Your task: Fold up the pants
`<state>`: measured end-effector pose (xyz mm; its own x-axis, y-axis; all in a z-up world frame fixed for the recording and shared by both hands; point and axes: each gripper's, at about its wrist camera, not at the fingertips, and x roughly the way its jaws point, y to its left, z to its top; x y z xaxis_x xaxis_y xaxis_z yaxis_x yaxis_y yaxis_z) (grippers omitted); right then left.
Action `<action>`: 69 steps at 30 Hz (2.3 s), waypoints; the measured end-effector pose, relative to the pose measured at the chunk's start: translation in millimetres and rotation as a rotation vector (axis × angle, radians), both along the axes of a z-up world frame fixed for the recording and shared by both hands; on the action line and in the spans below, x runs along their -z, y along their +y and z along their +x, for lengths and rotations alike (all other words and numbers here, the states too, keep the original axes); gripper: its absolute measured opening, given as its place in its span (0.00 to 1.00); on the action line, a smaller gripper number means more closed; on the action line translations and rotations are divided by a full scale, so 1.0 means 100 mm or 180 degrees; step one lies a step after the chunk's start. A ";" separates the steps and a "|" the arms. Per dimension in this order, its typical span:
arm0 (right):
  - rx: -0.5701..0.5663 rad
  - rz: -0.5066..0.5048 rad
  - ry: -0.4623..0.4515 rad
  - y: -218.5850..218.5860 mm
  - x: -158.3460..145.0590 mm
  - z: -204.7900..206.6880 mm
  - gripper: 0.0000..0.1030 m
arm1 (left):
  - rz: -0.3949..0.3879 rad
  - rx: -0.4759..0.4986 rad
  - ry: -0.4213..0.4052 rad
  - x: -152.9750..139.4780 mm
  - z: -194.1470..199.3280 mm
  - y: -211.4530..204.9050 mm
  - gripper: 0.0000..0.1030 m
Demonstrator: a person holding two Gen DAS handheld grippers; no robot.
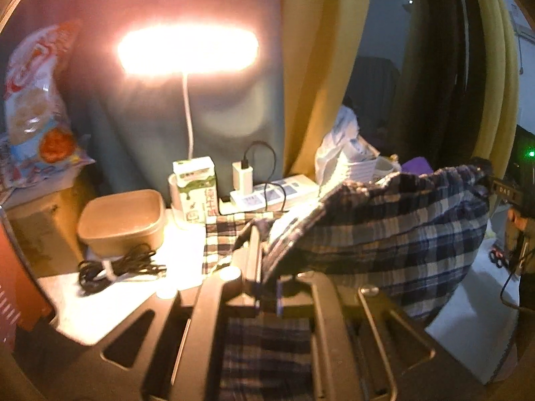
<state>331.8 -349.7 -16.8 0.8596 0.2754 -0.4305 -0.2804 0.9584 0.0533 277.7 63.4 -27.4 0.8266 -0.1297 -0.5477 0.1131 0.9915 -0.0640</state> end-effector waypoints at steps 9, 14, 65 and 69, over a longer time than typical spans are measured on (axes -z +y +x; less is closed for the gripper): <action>0.0058 -0.0070 0.0332 0.13 0.40 0.78 0.06 | 0.0040 0.0078 0.0527 0.46 0.96 0.16 0.07; 0.0096 -0.0224 0.0458 0.28 0.53 1.08 0.06 | -0.0082 0.0018 0.0853 0.78 1.38 0.34 0.11; 0.0407 -0.0261 0.0751 -0.01 0.69 -0.08 0.78 | -0.0202 -0.0213 0.0994 0.82 -0.29 0.14 0.28; 0.0350 -0.0242 0.0851 0.03 0.82 -0.30 0.78 | -0.0393 0.0000 0.1108 0.99 -0.81 -0.32 0.42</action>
